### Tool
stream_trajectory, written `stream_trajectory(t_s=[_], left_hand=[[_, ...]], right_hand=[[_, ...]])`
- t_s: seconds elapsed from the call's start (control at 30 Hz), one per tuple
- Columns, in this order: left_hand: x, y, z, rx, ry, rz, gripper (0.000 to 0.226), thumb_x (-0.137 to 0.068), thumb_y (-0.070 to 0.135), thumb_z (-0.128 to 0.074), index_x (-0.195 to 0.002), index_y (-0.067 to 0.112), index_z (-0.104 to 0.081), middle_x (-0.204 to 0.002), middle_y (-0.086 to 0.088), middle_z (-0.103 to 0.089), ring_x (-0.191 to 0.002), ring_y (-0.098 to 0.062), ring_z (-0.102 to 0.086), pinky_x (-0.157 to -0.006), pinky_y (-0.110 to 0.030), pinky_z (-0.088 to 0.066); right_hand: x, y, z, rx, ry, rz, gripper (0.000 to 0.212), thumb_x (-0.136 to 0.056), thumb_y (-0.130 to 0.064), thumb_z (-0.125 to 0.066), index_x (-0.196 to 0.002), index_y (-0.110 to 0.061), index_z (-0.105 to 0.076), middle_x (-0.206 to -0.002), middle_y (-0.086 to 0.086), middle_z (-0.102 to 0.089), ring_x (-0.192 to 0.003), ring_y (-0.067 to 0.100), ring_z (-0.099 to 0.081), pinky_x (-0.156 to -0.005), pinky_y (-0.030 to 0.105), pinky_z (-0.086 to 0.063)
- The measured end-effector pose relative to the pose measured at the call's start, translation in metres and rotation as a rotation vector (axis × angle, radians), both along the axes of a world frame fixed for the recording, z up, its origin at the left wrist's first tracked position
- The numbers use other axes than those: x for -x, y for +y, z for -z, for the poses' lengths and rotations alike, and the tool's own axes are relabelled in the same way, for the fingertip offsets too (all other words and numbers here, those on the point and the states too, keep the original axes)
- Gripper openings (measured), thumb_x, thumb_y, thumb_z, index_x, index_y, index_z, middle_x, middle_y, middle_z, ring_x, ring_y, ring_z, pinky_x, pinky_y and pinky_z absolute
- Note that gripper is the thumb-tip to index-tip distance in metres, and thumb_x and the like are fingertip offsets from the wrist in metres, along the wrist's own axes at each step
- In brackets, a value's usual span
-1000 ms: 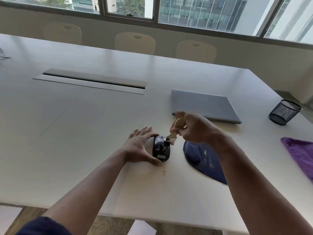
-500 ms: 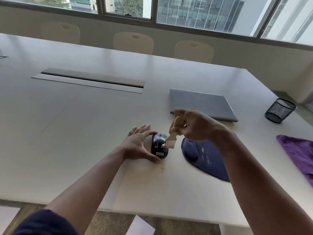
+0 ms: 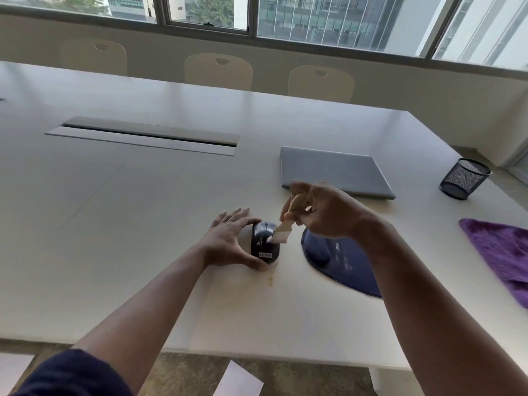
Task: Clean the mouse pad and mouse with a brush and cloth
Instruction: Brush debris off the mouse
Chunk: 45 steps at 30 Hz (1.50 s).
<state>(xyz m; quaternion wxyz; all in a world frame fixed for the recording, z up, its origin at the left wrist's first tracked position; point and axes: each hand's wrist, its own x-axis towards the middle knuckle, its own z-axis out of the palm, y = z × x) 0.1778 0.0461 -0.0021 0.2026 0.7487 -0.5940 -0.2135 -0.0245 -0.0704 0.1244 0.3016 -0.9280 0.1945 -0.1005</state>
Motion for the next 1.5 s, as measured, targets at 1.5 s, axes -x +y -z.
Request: stream_trajectory(t_s=[1.5], left_hand=[[-0.002, -0.002, 0.003, 0.003, -0.024, 0.003, 0.119, -0.042, 0.086, -0.070, -0.147, 0.046, -0.031, -0.163, 0.012, -0.007, -0.146, 0.002, 0.009, -0.116, -0.026, 0.014]], right_hand=[[-0.008, -0.009, 0.019, -0.255, -0.038, 0.188, 0.030, -0.086, -0.005, -0.070, -0.077, -0.024, -0.049, -0.079, 0.013, -0.075, -0.070, 0.024, -0.075, -0.072, 0.044, -0.063]])
